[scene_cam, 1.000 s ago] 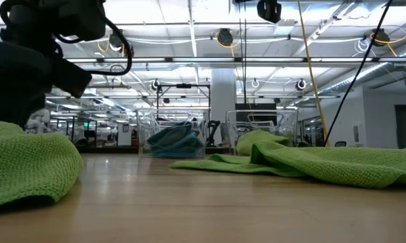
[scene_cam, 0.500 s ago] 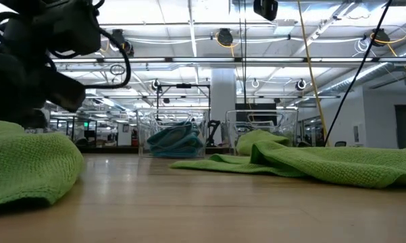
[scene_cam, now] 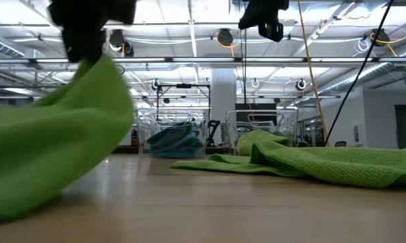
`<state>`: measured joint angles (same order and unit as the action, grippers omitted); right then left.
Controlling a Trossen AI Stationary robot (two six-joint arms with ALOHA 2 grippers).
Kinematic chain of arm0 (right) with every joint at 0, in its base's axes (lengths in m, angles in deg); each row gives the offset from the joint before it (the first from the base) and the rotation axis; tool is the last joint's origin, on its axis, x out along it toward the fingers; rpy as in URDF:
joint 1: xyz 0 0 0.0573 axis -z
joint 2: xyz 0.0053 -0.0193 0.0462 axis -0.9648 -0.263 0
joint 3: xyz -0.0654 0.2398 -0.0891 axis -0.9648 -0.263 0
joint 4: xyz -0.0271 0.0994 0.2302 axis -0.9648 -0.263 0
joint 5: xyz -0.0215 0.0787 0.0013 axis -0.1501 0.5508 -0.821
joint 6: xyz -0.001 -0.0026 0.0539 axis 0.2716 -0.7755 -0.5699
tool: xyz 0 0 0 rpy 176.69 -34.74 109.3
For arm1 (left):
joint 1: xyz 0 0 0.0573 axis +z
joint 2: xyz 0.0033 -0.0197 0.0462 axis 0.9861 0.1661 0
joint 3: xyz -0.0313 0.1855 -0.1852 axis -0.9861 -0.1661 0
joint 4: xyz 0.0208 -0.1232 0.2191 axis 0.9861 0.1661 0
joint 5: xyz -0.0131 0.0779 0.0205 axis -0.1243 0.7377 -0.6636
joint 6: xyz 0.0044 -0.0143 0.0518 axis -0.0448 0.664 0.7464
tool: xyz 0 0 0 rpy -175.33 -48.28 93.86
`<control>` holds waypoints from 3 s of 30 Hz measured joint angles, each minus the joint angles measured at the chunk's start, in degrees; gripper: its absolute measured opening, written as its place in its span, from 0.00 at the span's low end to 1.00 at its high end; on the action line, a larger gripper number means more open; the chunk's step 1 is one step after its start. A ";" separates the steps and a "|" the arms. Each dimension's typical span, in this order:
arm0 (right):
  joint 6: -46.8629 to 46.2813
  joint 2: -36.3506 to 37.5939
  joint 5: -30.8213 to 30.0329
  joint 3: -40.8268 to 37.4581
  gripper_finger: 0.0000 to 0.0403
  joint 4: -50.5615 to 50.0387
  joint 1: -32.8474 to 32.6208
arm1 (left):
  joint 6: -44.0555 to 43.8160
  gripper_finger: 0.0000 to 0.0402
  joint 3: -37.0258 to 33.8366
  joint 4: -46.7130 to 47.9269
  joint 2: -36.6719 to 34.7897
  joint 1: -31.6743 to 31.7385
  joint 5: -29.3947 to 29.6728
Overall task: Fold microfiber towels
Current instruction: Fold the left green microfiber towel
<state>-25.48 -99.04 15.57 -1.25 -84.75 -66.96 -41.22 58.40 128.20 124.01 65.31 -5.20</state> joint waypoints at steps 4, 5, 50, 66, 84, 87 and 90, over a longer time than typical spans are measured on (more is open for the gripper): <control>-2.35 0.01 2.78 -2.28 0.05 5.59 0.20 | 0.60 0.01 7.74 1.77 0.00 0.04 7.74; -2.92 0.01 3.03 -2.63 0.08 7.03 0.22 | 1.03 0.01 9.58 2.19 -0.01 0.04 9.79; 5.31 -7.57 10.24 -4.31 0.46 24.74 -7.92 | 36.41 0.03 18.75 -19.62 0.00 -0.93 16.40; 10.89 -10.57 10.30 -4.26 0.02 25.65 -7.80 | 29.92 0.01 18.75 -17.63 0.04 -4.24 16.24; -7.89 -2.91 12.48 -4.26 0.00 17.61 -3.50 | 14.62 0.49 18.75 0.65 0.04 -4.17 21.94; -15.57 -1.72 18.44 -4.26 0.00 15.44 -2.56 | 14.59 0.61 18.75 -0.58 0.04 -2.83 24.78; -23.24 -0.76 24.89 -4.26 0.00 14.14 -1.81 | 14.86 0.68 18.75 -4.11 0.04 -0.78 26.31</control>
<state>-48.71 -99.80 40.46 -5.51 -70.61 -68.77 -26.36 77.15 124.09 124.05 64.52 21.10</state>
